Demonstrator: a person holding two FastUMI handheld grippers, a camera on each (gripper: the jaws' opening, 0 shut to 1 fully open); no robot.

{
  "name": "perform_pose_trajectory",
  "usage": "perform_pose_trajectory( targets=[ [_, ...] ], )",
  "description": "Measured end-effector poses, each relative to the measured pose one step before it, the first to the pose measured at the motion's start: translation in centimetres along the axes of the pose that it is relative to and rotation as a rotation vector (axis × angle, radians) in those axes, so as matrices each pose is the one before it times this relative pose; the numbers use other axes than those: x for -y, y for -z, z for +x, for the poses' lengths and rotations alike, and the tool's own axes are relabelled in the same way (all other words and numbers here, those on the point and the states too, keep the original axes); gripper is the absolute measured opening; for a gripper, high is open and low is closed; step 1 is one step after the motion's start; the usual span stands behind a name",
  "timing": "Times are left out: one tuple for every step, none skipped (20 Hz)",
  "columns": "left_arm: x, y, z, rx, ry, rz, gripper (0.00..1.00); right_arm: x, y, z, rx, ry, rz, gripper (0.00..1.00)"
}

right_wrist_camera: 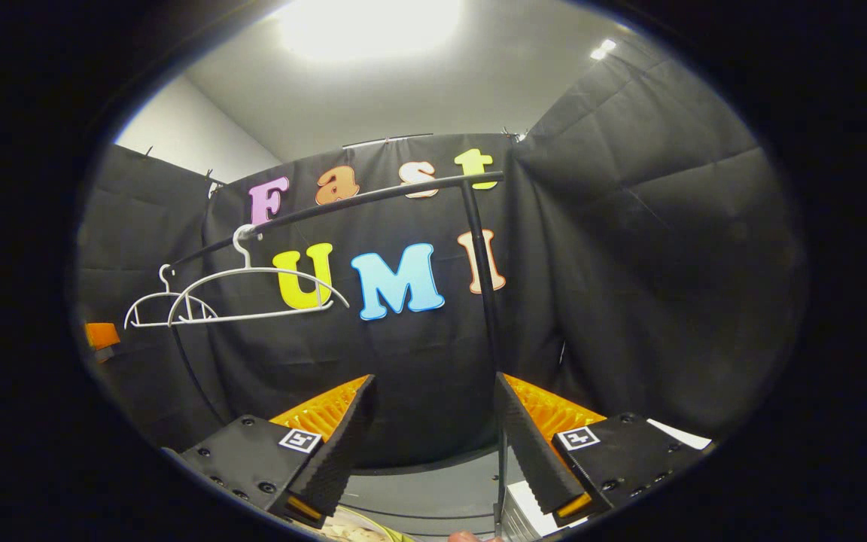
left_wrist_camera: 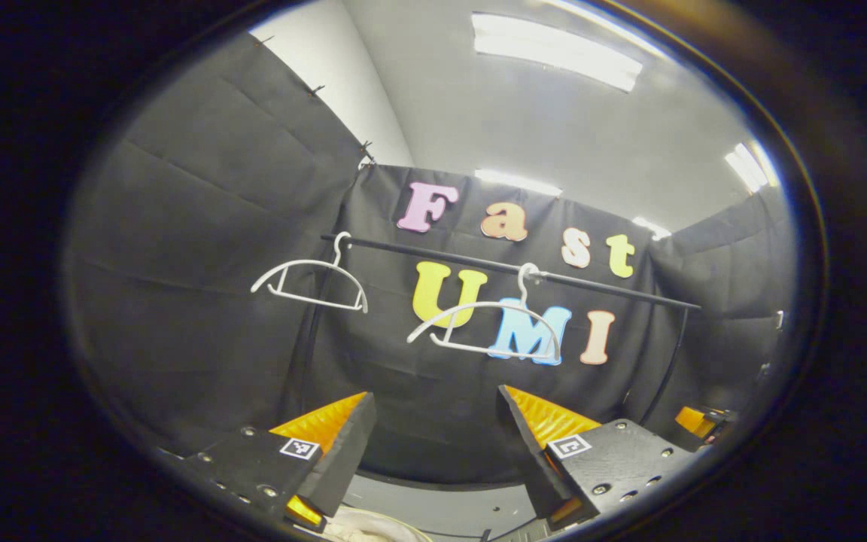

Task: Grasp the clothes on the hanger with both hands and then place them into the laundry hamper below.

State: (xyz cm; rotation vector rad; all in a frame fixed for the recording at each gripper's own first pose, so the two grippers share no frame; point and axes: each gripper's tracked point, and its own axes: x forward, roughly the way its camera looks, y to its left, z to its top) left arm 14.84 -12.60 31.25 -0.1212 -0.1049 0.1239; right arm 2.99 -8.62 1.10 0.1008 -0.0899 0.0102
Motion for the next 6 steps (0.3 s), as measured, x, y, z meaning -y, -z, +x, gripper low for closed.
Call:
perform_pose_trajectory(
  targets=[
    [0.169,0.357,0.034,-0.00682,-0.00665,0.00798,0.94,0.011,0.301,0.084,-0.00765,-0.01132,0.00491,0.98],
    [0.292,0.551,0.135,-0.01114,0.00179,0.00616,0.94,-0.086,0.279,0.058,-0.01055,-0.01219,0.00465,0.98],
    [0.340,0.320,0.203,-0.00801,0.00608,0.00579,0.94,-0.022,0.201,0.142,-0.00647,-0.00863,0.00590,0.98],
    [0.239,0.254,0.201,-0.00316,0.00745,0.00620,0.94,0.125,0.202,0.314,-0.00706,0.00289,0.00077,0.98],
    [0.182,0.025,0.228,0.00018,0.00909,0.00487,0.94,0.074,0.247,0.268,-0.00729,0.00481,-0.00434,0.98],
    [0.206,0.126,0.457,-0.00279,0.01237,0.00298,0.94,-0.180,0.125,0.290,-0.00632,0.00108,-0.00671,0.98]
  ],
)
